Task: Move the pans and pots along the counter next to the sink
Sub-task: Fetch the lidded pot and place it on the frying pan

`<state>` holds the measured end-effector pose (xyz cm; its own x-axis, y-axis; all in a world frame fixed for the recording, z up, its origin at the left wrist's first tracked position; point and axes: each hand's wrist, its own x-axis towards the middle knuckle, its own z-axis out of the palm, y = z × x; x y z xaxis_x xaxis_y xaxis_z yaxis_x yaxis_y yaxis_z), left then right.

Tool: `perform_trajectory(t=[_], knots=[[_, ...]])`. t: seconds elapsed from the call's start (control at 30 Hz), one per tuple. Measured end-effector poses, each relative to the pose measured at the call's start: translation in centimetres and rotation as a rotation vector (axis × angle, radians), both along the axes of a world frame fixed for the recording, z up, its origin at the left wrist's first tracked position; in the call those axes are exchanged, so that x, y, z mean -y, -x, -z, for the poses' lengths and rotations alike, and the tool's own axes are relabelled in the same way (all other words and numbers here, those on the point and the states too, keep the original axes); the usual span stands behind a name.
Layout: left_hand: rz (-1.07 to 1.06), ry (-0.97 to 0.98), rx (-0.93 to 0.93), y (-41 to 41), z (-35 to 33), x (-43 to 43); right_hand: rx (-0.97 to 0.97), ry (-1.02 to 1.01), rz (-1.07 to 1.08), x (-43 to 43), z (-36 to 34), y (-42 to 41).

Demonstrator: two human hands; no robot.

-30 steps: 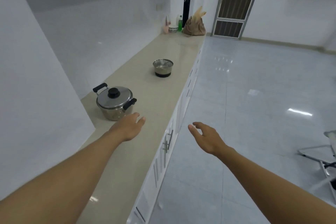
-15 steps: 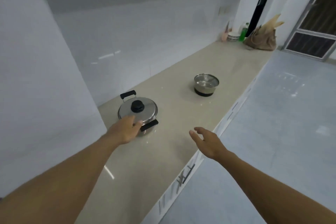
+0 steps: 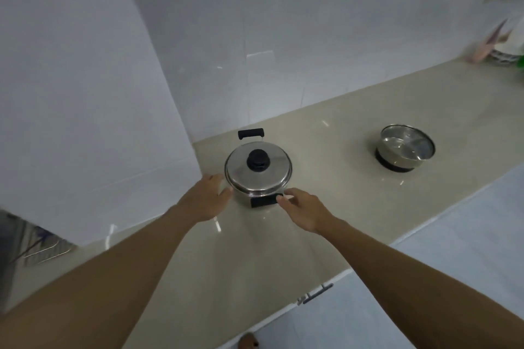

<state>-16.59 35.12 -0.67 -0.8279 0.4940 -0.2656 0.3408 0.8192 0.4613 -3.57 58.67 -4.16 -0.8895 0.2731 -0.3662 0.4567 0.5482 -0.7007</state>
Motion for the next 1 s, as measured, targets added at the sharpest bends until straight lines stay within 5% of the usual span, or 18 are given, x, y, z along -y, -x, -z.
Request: perform_trajectory(t=[0.23, 0.57, 0.77, 1.0], knots=[[0.042, -0.022, 0.041, 3.4, 2.0, -3.4, 0.035, 0.007, -0.006, 0.1, 1.2, 4.0], [-0.092, -0.044, 0.039, 4.7, 3.0, -6.6, 0.093, 0.412, 0.095, -2.5, 0.8, 7.4], [-0.181, -0.040, 0.061, 5.0, 3.1, -9.0, 0.097, 0.250, 0.012, -9.0, 0.4, 9.6], [-0.313, 0.031, -0.171, 5.3, 2.3, -11.1, 0.108, 0.006, -0.308, -14.9, 0.1, 11.4]])
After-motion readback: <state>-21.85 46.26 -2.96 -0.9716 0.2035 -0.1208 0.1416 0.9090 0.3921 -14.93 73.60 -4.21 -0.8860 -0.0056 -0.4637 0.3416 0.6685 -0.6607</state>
